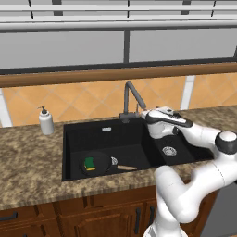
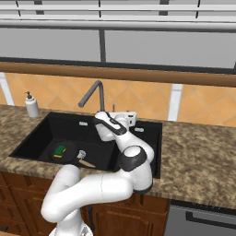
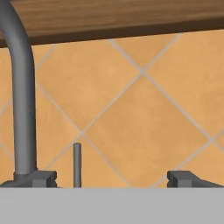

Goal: Pick the pan and sponge and place them into the sink. Then turn on the water.

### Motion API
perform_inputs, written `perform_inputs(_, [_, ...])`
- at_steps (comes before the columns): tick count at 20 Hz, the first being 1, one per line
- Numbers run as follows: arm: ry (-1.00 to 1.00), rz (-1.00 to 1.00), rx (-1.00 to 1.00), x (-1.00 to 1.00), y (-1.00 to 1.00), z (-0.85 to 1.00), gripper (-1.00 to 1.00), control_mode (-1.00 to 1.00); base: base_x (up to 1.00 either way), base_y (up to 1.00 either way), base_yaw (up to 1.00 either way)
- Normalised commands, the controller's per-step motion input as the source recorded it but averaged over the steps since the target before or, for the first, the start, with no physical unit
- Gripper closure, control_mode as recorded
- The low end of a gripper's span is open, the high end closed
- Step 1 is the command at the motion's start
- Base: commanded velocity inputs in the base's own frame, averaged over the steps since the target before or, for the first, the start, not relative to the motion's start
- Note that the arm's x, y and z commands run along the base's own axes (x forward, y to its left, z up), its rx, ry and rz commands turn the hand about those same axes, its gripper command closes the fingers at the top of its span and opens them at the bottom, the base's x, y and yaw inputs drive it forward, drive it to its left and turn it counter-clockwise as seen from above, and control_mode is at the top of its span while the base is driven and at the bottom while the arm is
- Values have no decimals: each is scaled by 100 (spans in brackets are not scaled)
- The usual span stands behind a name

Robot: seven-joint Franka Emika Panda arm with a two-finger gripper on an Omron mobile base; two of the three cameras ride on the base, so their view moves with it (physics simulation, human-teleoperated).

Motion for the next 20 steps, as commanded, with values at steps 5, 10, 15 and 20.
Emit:
perform_inputs(5, [0, -6, 0, 9, 17, -1, -100, -100, 0, 0, 0])
perform_inputs(10, [0, -5, 0, 1, 18, -2, -100, -100, 0, 0, 0])
perform_inputs(15, [0, -3, 0, 0, 21, -9, -100, -100, 0, 0, 0])
perform_inputs(20, [0, -6, 0, 3, 27, -11, -100, -100, 0, 0, 0])
